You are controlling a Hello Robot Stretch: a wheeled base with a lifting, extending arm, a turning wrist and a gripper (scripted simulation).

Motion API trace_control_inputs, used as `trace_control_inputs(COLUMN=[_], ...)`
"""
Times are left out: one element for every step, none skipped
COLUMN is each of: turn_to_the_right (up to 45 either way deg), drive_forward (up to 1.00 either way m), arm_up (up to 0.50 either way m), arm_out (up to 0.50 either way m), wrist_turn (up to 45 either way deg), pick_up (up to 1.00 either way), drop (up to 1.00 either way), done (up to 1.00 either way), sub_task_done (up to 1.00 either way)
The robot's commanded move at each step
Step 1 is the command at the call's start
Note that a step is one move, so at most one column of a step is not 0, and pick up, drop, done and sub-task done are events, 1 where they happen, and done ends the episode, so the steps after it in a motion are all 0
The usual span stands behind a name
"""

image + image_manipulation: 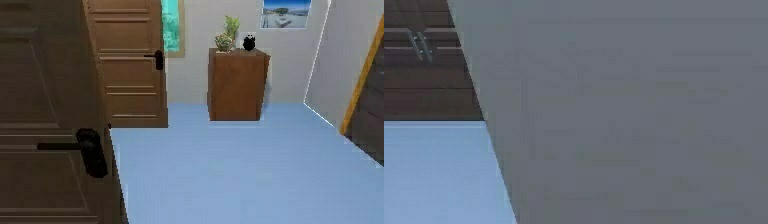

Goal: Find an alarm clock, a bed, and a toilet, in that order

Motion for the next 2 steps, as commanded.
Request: trace_control_inputs(turn_to_the_right=[0.0, 0.0], drive_forward=[0.45, 0.50], arm_up=[0.00, 0.00], arm_out=[0.00, 0.00], wrist_turn=[0.0, 0.0], pick_up=[0.00, 0.00], drop=[0.00, 0.00], done=[0.00, 0.00], sub_task_done=[0.00, 0.00])
